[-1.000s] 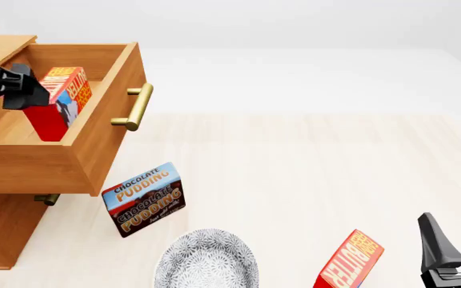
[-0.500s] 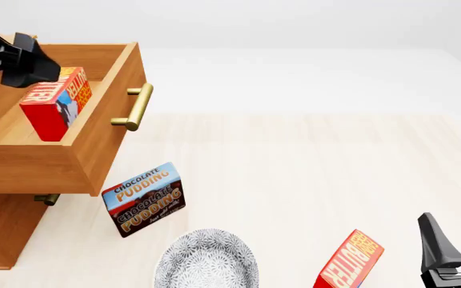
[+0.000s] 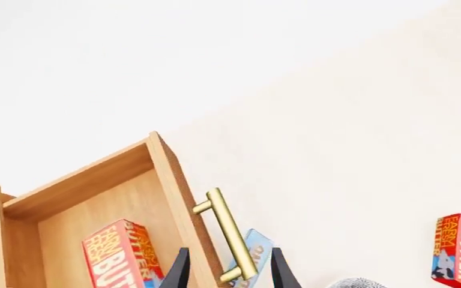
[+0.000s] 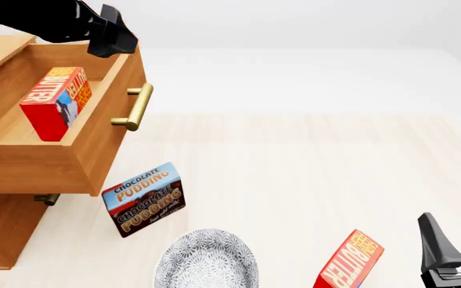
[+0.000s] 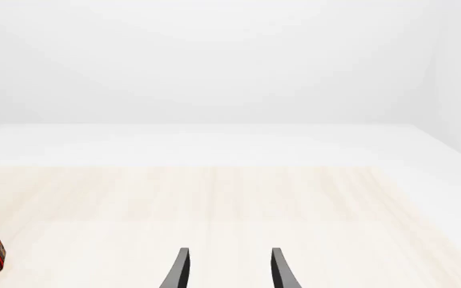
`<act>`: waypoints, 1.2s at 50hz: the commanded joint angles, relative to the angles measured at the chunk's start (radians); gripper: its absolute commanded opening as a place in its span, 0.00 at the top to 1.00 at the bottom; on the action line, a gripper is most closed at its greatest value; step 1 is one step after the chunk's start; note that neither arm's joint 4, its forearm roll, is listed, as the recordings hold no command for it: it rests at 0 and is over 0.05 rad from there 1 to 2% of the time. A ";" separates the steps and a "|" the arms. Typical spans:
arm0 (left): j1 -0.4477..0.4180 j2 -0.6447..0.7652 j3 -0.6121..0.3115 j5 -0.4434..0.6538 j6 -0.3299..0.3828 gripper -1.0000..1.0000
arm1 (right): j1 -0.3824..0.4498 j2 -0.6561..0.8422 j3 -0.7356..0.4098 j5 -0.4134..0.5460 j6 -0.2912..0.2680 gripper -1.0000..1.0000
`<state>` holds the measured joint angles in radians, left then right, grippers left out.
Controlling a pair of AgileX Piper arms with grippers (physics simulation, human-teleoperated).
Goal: Put the butter at the front in the top drawer of the cabinet and close it.
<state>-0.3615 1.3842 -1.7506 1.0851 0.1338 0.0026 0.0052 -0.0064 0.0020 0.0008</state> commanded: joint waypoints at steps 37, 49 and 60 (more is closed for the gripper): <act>-0.220 0.314 -0.065 -0.226 -0.150 0.00 | 0.000 -0.001 0.001 0.000 0.000 0.00; -0.215 0.348 -0.007 -0.313 -0.204 0.00 | 0.000 -0.001 0.001 0.000 0.000 0.00; -0.207 0.369 0.048 -0.371 -0.242 0.00 | -0.001 -0.001 0.001 0.000 0.000 0.00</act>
<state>-0.5708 1.7356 -1.7496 0.7659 -0.0736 0.0026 0.0052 -0.0064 0.0020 0.0008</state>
